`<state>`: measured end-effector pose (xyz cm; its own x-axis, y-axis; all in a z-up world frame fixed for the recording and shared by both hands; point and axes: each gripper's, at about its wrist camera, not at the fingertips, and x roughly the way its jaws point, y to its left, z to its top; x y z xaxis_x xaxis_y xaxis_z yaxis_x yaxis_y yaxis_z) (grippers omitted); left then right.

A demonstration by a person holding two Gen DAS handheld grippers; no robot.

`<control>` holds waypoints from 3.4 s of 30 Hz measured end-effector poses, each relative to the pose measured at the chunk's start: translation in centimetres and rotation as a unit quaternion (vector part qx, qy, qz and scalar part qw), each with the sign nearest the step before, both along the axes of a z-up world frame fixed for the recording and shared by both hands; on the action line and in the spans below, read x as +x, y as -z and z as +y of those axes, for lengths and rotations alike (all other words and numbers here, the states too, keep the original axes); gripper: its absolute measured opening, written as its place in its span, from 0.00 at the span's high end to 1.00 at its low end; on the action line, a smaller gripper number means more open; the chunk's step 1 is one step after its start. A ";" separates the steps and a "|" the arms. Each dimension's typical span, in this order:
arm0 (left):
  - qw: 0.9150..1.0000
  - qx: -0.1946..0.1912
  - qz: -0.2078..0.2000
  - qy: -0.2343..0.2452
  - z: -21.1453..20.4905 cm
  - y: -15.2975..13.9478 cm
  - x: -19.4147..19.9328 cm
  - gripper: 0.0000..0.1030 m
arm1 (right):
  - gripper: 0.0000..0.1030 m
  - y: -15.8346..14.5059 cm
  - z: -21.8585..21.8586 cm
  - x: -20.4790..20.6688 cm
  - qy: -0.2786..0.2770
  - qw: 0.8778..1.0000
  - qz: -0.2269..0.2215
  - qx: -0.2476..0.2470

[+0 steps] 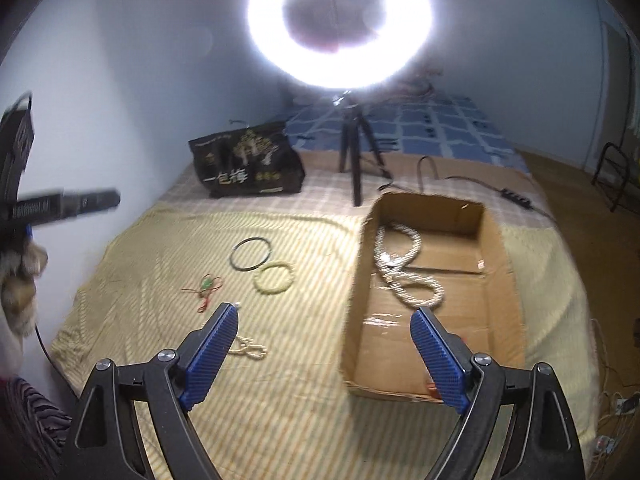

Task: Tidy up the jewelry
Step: 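Open both tools to drop the necklace and watch into the box, then grasp the loose pearl bead strand with right tool while left tool approaches the pearl earring, then pinch the pearl stud earring with left tool while right tool lifts the strand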

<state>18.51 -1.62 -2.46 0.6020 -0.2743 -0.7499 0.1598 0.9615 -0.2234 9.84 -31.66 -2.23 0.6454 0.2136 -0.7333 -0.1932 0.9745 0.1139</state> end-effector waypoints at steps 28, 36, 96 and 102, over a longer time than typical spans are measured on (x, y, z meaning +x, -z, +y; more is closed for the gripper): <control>0.989 -0.030 0.147 0.010 4.3 12.6 -4.1 0.61 | 0.30 11.1 13.0 2.6 -0.192 0.969 0.128 -0.093; 0.988 -0.027 0.150 0.015 4.7 12.9 -4.3 0.61 | 0.28 13.6 14.5 4.4 -0.191 0.964 0.146 -0.110; 0.985 0.021 0.168 0.027 -0.4 15.9 -1.2 0.91 | 0.96 11.2 11.8 6.0 -0.116 0.982 0.120 -0.093; 0.989 -0.009 0.147 0.020 0.9 13.2 -1.4 0.91 | 0.96 9.0 11.4 6.0 -0.113 0.987 0.098 -0.066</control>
